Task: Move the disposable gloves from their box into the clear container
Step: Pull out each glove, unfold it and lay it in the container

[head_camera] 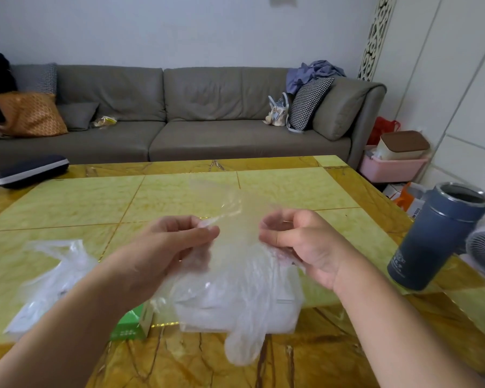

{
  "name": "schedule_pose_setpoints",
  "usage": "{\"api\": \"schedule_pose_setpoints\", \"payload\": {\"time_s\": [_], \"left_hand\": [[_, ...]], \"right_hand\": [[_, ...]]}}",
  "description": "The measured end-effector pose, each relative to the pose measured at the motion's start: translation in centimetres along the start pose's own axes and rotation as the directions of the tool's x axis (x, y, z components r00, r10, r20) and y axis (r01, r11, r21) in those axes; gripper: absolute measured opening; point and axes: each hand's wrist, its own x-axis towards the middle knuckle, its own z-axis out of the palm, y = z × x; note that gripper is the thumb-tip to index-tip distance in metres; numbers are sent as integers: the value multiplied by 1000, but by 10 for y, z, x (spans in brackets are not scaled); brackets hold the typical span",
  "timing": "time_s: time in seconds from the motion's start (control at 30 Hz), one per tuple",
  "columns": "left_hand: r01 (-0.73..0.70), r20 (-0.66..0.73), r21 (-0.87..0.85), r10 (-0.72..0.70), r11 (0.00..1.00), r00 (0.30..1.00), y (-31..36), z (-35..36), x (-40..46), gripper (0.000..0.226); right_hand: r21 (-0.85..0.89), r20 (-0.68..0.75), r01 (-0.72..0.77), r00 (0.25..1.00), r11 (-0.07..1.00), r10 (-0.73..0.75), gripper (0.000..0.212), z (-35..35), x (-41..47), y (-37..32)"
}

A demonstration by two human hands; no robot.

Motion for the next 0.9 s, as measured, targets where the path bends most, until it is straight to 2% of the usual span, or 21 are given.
{"api": "schedule_pose_setpoints", "payload": {"time_s": [0.1, 0.17, 0.23, 0.3, 0.33, 0.4, 0.47, 0.5, 0.53, 0.57, 0.6, 0.67, 0.77, 0.9], "left_hand": [[57, -151, 255, -19, 965, 988, 4, -3, 1, 32], [111, -262, 495, 26, 862, 965, 5, -2, 3, 33], [150, -339, 657, 112, 739, 934, 4, -2, 6, 31], [167, -369, 745, 190, 646, 910, 1, 0, 6, 38], [163, -355, 810, 250, 563, 901, -3, 1, 5, 42], [102, -245, 937, 421, 335, 873, -7, 7, 2, 52], [-21, -72, 986, 545, 164, 835, -6, 18, -1, 44], [-78, 7, 991, 536, 109, 844, -5, 24, -2, 35], [-126, 63, 987, 484, 97, 873, -4, 31, -1, 26], [-143, 83, 981, 391, 127, 916, -6, 35, 3, 19], [-127, 75, 976, 275, 175, 958, -8, 39, 7, 18], [-66, 50, 972, 76, 226, 996, -16, 41, 19, 26], [-26, 60, 975, -150, 221, 987, -30, 40, 32, 30], [-19, 81, 981, -317, 195, 945, -41, 39, 41, 26]], "right_hand": [[-66, -82, -36, 996, 997, 31, 8, -2, 0, 0], [-210, -159, -60, 987, 976, 26, 14, -2, 2, 3], [-433, -198, -77, 980, 898, -11, 20, 0, 4, 7], [-617, -218, -99, 975, 781, -48, 19, 1, 4, 11], [-663, -222, -112, 974, 740, -52, 18, 2, 4, 13], [-727, -212, -134, 977, 673, -35, 19, 3, 4, 15], [-784, -217, -160, 976, 600, -22, 23, 4, 6, 17], [-811, -226, -174, 974, 558, -25, 24, 4, 6, 18], [-833, -237, -187, 971, 521, -31, 25, 5, 7, 18], [-846, -247, -195, 968, 497, -40, 25, 6, 8, 19], [-850, -255, -201, 966, 487, -48, 25, 6, 9, 20], [-854, -262, -199, 963, 482, -67, 21, 6, 9, 21], [-885, -253, -199, 964, 421, -77, 20, 7, 6, 24], [-938, -230, -201, 970, 283, -75, 6, 11, 4, 22]]}}
